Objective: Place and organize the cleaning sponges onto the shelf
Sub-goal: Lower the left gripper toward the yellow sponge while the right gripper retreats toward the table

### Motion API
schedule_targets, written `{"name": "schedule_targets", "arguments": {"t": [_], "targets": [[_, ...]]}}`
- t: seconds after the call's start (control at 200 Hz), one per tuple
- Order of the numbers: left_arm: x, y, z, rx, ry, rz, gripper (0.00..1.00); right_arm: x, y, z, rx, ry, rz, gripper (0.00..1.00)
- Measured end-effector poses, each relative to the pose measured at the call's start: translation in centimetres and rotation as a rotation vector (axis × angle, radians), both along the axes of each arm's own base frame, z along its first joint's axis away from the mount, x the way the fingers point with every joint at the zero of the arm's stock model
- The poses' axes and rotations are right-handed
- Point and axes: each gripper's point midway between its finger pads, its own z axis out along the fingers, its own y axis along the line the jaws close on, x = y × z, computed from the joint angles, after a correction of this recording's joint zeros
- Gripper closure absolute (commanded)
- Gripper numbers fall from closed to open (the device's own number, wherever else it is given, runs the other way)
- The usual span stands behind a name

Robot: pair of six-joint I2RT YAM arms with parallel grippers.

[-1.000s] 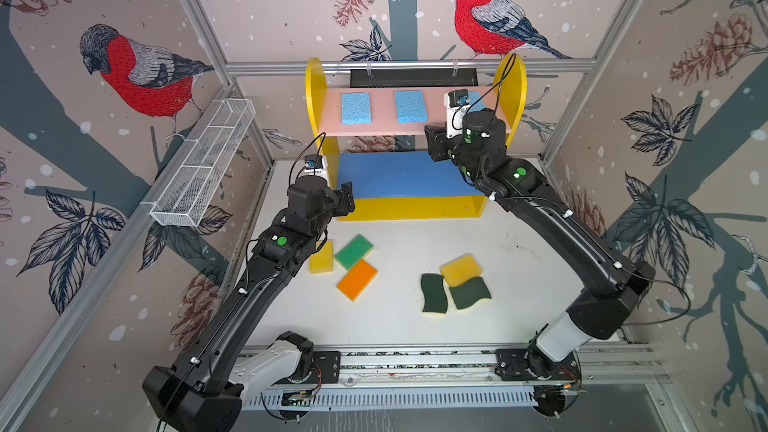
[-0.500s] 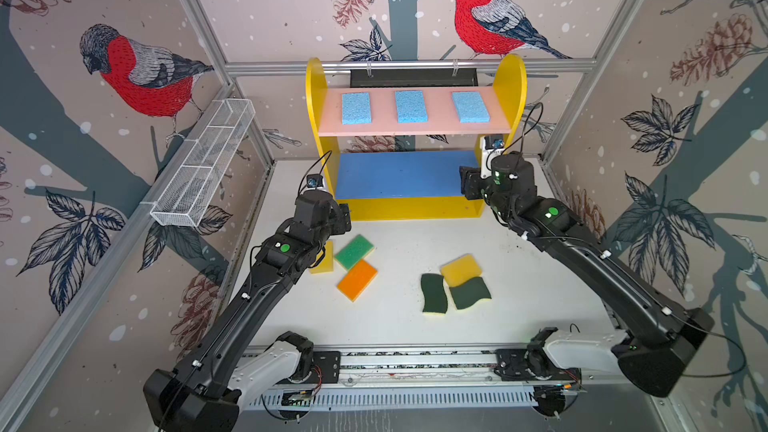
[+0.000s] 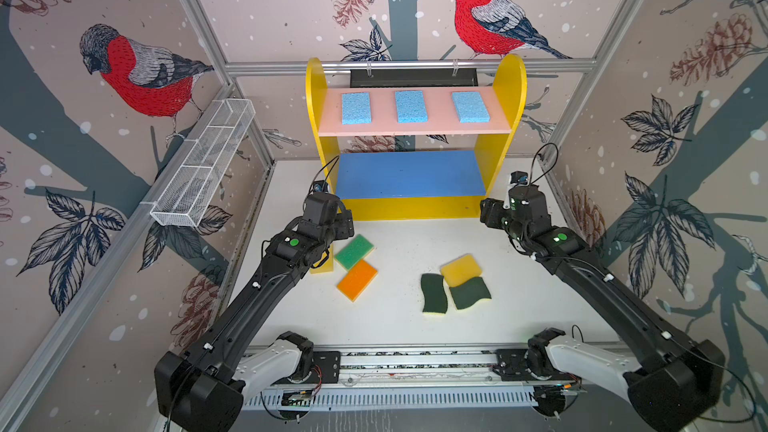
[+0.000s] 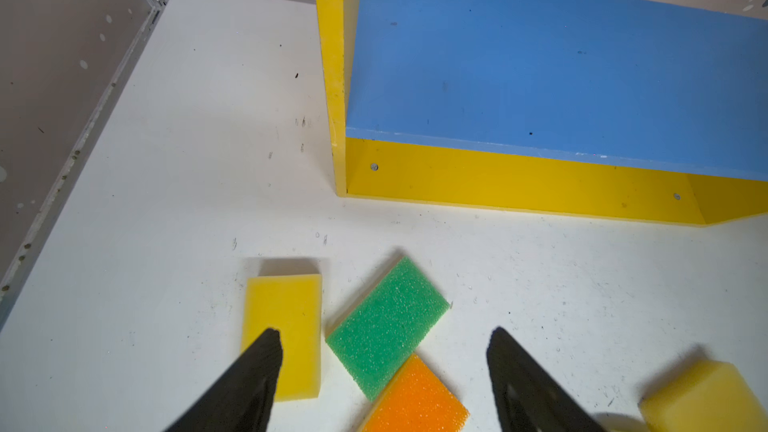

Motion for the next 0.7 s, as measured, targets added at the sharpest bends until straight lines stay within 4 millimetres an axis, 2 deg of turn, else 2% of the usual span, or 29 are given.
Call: {"name": "schedule_targets", "arguments": {"t": [0.135, 0.25, 0.5, 0.7], "targets": [[-0.6, 0.2, -2.1, -0.002, 0.052, 0.018, 0.21, 0.4, -0.3, -2.4, 0.022, 0.049, -0.013, 0.17], [-1.2, 0.4, -4.2, 0.001, 0.101, 0.030, 0.21, 0.9, -0.8, -4.1, 0.023, 0.089, -0.028, 0.15], [-2.5, 0.4, -8.1, -0.015, 0.202, 0.051, 0.21, 2.5, -1.2, -6.1, 0.041, 0.150, -0.049, 0.12], [-3.0, 0.3, -10.1, -0.039, 0.252, 0.072, 0.21, 2.1, -0.8, -8.3, 0.049, 0.212, -0.030, 0.12]]}}
